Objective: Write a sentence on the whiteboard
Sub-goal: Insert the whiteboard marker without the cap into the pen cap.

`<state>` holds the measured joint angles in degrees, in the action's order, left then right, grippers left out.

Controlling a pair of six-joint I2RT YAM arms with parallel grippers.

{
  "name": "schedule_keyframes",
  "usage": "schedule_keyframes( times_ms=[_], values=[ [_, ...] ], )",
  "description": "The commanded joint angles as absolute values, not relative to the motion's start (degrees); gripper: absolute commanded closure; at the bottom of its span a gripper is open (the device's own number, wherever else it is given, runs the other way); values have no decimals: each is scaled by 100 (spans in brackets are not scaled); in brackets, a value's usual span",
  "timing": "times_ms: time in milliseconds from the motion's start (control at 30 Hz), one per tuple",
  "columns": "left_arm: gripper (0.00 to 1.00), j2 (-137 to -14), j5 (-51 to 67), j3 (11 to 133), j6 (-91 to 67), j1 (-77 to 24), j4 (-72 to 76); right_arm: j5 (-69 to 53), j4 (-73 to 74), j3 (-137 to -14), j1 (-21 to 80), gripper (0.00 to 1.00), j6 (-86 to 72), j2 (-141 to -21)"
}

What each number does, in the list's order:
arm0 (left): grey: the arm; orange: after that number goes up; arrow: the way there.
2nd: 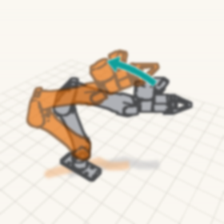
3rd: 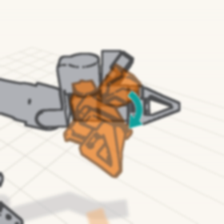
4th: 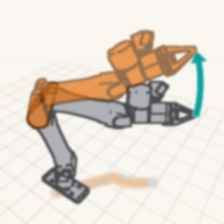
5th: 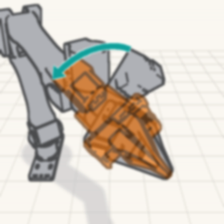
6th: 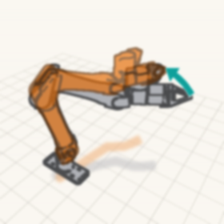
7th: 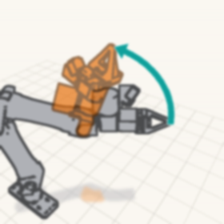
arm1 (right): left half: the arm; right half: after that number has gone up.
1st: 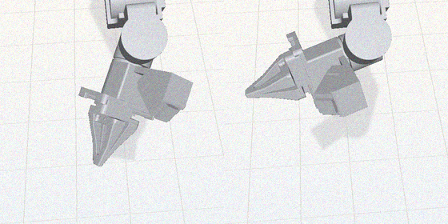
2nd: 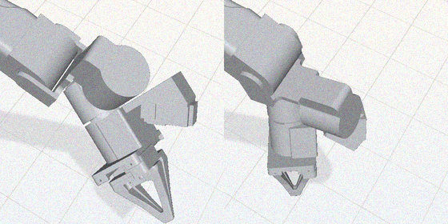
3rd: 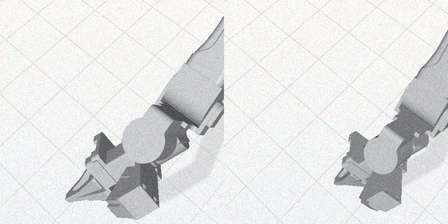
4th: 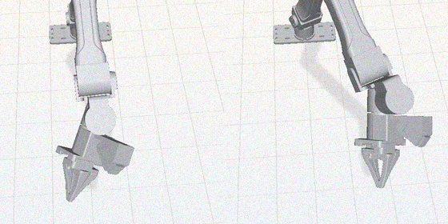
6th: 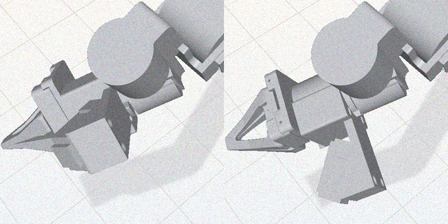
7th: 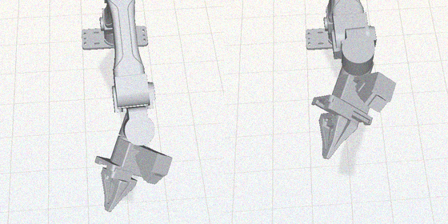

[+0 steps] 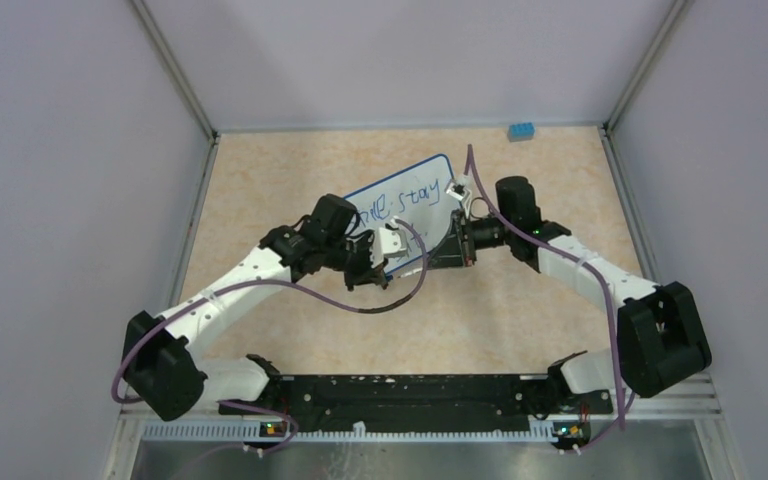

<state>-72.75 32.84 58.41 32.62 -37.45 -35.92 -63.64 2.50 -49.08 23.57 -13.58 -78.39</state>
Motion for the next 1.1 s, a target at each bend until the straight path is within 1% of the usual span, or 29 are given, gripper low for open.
schedule_keyframes(
  times_ms=[0,367,1067],
  values=[
    [100,-7046,3519,6003,3252,-3718,-3654,-6718,-53,-4973,2595,100,-1321,-7640],
    [100,-6863,3842,6012,3287,-3718,-3765,-6546,-4,-5083,2638,100,-1238,-7664],
    [100,-6969,3977,5964,3366,-3734,-3775,-6504,175,-5183,2698,100,-1163,-7735]
  ],
)
